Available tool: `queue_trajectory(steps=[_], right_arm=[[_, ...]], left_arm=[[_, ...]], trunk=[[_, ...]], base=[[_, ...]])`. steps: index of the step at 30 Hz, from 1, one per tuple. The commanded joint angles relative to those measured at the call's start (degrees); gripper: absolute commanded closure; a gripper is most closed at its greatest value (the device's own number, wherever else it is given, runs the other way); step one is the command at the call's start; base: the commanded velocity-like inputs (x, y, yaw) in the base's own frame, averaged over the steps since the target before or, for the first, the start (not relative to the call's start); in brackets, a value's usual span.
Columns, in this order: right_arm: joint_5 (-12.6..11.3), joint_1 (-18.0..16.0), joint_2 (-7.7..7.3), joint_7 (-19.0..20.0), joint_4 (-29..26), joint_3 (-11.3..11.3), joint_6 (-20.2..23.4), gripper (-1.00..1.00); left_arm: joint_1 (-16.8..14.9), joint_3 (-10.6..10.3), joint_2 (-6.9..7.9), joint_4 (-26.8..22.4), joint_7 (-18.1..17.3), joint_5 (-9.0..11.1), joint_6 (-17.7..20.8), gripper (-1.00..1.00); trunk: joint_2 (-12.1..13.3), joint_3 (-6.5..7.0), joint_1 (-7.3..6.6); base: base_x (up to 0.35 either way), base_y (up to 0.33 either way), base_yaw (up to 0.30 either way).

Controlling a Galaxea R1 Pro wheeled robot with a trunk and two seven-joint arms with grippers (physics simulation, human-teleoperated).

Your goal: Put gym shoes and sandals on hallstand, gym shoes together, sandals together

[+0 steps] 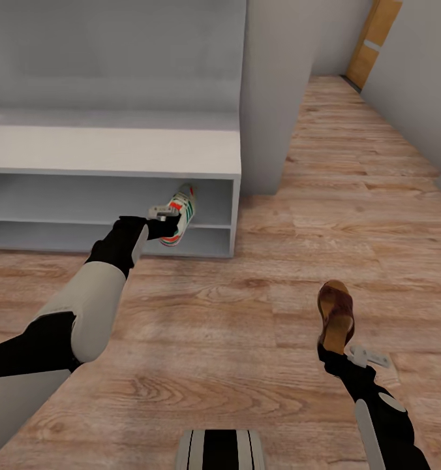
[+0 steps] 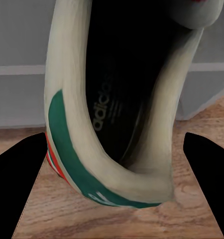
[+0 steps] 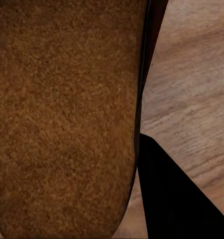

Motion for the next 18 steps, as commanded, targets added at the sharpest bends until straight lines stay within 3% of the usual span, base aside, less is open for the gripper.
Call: queue_trajectory(steps=[1, 7, 12, 18], right_arm=[[-0.8, 0.0, 0.03, -0.5, -0.1, 0.0, 0.3, 1.0], [-0.8, 0.0, 0.03, -0.5, -0.1, 0.0, 0.3, 1.0], [-0.8, 0.0, 0.03, -0.5, -0.1, 0.0, 0.3, 1.0], [-0.8, 0.0, 0.02, -0.5, -0.1, 0.0, 0.3, 1.0]], left_arm=[[0.0, 0.5, -0.08, -0.1, -0.5, -0.5, 0.2, 1.0], [0.0, 0.8, -0.08, -0.1, -0.5, -0.4, 0.2, 1.0], [0.0, 3.9, -0.08, -0.1, -0.5, -0.4, 0.2, 1.0], [0.0, 4.6, -0.08, -0.1, -0.5, -0.5, 0.1, 1.0]], trunk=[[0.0, -0.04, 0.02], [0.0, -0.04, 0.02], [0.0, -0.04, 0.02], [0.0, -0.04, 0.02]], base=[[0.277, 0.049, 0.0], [0.214, 0.031, 0.0], [0.042, 0.003, 0.0], [0.211, 0.0, 0.0]])
